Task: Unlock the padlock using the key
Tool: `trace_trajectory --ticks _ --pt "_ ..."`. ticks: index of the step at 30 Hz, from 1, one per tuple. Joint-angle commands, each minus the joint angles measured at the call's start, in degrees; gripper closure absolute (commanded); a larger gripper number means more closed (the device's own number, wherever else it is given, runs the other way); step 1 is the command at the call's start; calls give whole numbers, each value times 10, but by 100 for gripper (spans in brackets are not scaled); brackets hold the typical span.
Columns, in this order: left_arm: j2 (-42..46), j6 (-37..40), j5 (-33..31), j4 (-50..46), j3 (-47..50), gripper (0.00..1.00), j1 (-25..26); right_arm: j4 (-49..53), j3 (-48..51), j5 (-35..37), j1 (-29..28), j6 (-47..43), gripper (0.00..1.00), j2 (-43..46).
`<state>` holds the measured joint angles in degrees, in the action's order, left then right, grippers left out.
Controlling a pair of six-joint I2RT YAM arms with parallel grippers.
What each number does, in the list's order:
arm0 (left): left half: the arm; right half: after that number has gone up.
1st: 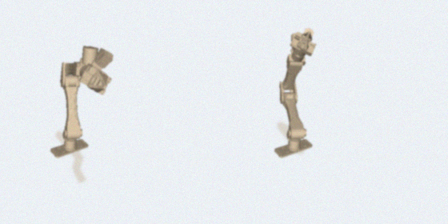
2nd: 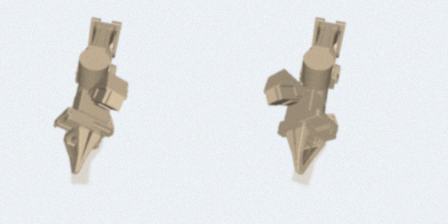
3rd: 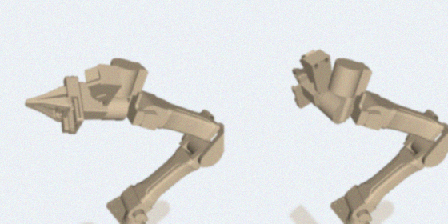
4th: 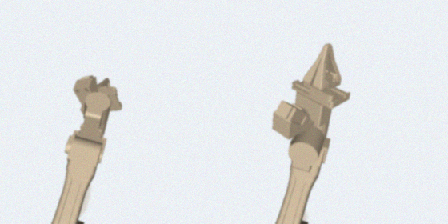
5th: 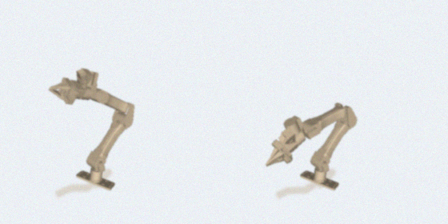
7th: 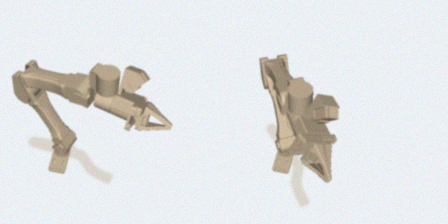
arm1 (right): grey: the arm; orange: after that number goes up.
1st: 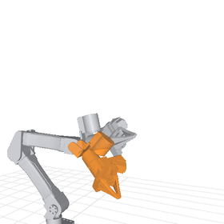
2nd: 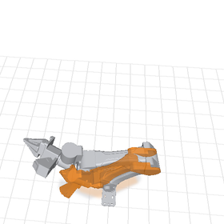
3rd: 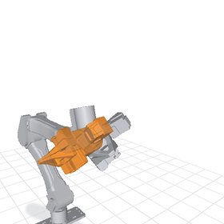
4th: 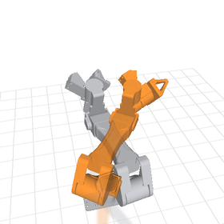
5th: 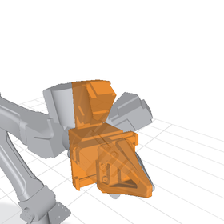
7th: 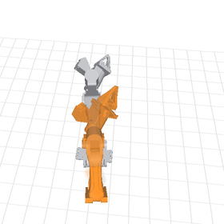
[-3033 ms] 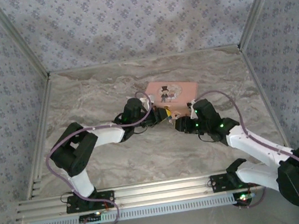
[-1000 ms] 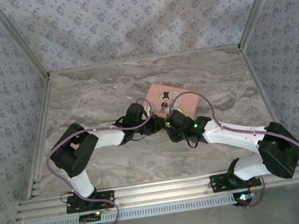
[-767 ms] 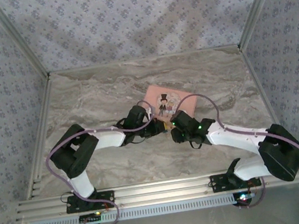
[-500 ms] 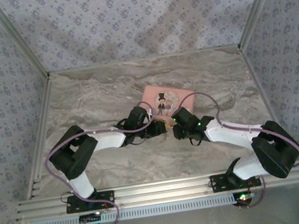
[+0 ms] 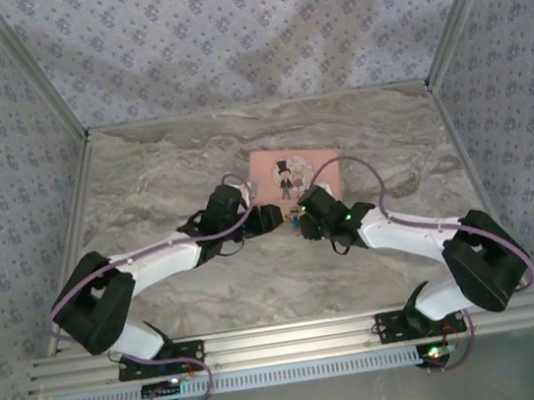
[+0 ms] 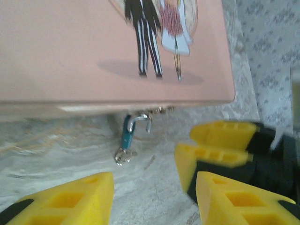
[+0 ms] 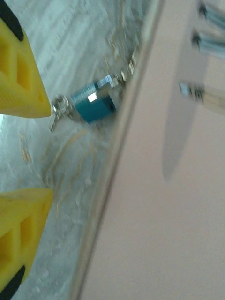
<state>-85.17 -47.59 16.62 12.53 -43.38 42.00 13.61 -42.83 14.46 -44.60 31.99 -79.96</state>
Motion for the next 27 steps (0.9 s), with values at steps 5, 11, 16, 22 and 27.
trace_trajectory --ticks 5,11,16,22,27 --pt "36 29 -39 -55 -7 48 -51 -24 -14 93 -56 16 49 -49" --pt "35 25 -45 -57 -9 46 -76 -43 -55 107 -61 25 48 -135" --pt "34 23 -39 -55 -10 46 -87 -34 -79 118 -63 36 51 -173" --pt "34 23 -33 -52 -4 46 -95 -26 -90 111 -64 36 58 -198" --pt "29 23 -29 -47 -5 46 -101 -21 -84 109 -69 49 63 -199"
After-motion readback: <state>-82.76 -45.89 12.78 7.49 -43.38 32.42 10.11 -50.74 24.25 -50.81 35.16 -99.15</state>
